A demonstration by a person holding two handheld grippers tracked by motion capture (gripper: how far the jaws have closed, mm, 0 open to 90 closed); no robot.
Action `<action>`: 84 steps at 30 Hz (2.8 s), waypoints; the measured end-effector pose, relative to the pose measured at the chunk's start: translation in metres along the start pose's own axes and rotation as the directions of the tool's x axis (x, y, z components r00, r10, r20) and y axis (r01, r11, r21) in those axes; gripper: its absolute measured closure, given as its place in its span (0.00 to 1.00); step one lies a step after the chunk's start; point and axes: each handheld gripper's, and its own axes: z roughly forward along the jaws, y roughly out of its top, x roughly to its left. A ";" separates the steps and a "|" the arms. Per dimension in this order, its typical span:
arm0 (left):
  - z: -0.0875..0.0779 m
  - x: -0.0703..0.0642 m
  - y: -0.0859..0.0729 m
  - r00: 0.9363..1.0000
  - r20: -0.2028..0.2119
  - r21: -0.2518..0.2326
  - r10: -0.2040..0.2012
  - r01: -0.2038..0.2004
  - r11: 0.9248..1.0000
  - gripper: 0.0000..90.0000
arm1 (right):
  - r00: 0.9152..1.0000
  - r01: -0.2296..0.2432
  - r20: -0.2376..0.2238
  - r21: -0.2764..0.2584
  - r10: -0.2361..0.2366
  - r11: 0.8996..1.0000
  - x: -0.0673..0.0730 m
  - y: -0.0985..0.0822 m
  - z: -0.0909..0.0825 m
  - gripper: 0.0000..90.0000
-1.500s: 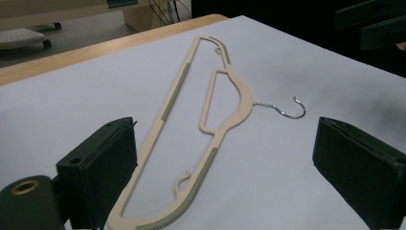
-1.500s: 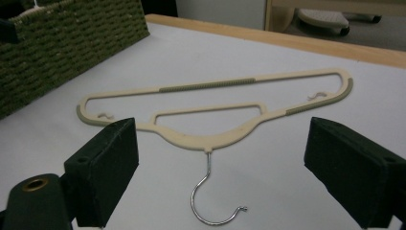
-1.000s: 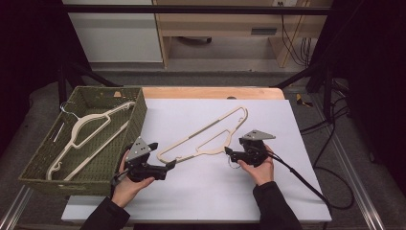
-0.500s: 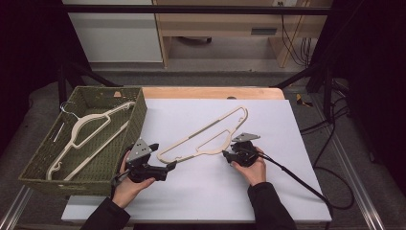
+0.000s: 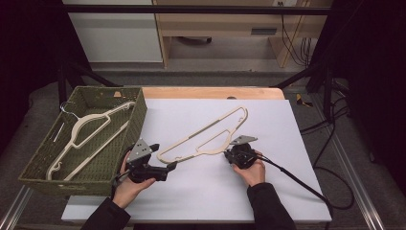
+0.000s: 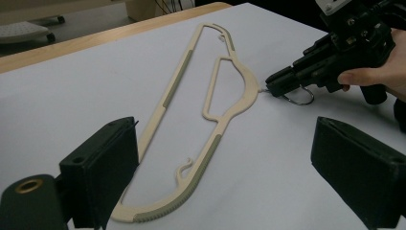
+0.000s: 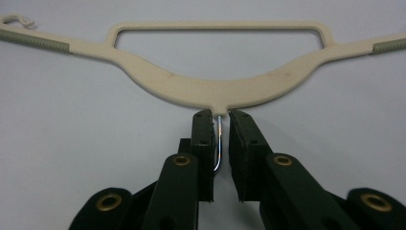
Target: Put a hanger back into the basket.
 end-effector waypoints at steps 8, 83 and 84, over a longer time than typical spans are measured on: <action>0.005 -0.004 0.000 1.000 0.003 0.012 0.007 -0.007 1.000 0.10 | 0.998 -0.071 0.002 0.008 0.070 0.997 -0.002 0.001 0.001 0.99; 0.183 -0.044 0.040 0.923 0.104 0.306 0.369 -0.383 0.872 0.77 | 0.998 -0.068 -0.024 -0.082 0.066 0.994 0.003 0.029 -0.040 0.99; 0.182 -0.044 0.041 0.924 0.101 0.301 0.370 -0.382 0.873 0.77 | 0.998 -0.062 -0.027 -0.099 0.060 0.993 0.002 0.029 -0.042 0.99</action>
